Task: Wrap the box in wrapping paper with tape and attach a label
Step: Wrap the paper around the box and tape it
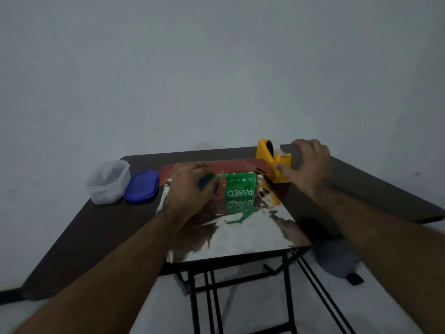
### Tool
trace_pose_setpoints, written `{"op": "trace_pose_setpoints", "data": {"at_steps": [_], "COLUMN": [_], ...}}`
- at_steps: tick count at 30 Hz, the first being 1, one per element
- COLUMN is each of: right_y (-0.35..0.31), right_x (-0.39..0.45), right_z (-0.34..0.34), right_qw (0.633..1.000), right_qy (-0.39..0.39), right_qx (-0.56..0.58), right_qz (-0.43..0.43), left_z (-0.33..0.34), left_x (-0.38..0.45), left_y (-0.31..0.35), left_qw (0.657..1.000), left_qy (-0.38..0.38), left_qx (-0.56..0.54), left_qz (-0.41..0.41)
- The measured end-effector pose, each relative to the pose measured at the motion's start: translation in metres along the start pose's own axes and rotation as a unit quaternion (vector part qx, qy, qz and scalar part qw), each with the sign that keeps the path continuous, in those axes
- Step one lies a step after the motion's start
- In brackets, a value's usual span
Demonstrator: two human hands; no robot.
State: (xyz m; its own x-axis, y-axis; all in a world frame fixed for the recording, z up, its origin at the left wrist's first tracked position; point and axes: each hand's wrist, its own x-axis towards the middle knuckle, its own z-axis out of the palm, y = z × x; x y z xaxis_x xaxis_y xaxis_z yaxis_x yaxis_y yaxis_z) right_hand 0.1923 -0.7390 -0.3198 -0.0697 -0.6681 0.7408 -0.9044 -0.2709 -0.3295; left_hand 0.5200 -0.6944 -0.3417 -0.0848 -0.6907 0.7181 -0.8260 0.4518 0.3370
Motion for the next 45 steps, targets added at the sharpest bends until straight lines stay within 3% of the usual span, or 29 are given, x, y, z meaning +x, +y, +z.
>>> {"op": "trace_pose_setpoints", "data": {"at_steps": [4, 10, 16, 18, 21, 26, 37, 45], "right_y": [0.027, 0.043, 0.053, 0.055, 0.057, 0.059, 0.058, 0.056], "right_x": [0.004, 0.007, 0.010, 0.010, 0.012, 0.015, 0.018, 0.018], "right_z": [0.014, 0.044, 0.047, 0.047, 0.047, 0.049, 0.052, 0.050], "right_qw": [0.994, 0.959, 0.939, 0.931, 0.921, 0.919, 0.929, 0.935], "right_qy": [-0.055, -0.144, -0.158, -0.163, -0.173, -0.181, -0.191, -0.194], "right_qx": [0.048, 0.172, 0.237, 0.257, 0.280, 0.270, 0.225, 0.204], "right_qz": [0.084, 0.170, 0.194, 0.200, 0.209, 0.225, 0.222, 0.216], "left_z": [-0.015, -0.026, 0.043, 0.073, 0.106, 0.139, 0.127, 0.125], "left_x": [0.014, 0.056, 0.118, 0.138, 0.163, 0.180, 0.187, 0.184], "left_y": [0.017, 0.071, 0.123, 0.130, 0.136, 0.141, 0.167, 0.176], "left_qw": [0.997, 0.984, 0.978, 0.962, 0.944, 0.875, 0.837, 0.850], "left_qy": [-0.008, -0.109, -0.185, -0.196, -0.223, -0.320, -0.373, -0.333], "left_qx": [0.060, 0.086, -0.067, -0.111, -0.089, -0.129, -0.079, -0.090], "left_qz": [0.055, 0.110, -0.071, -0.153, -0.228, -0.340, -0.392, -0.397]}}
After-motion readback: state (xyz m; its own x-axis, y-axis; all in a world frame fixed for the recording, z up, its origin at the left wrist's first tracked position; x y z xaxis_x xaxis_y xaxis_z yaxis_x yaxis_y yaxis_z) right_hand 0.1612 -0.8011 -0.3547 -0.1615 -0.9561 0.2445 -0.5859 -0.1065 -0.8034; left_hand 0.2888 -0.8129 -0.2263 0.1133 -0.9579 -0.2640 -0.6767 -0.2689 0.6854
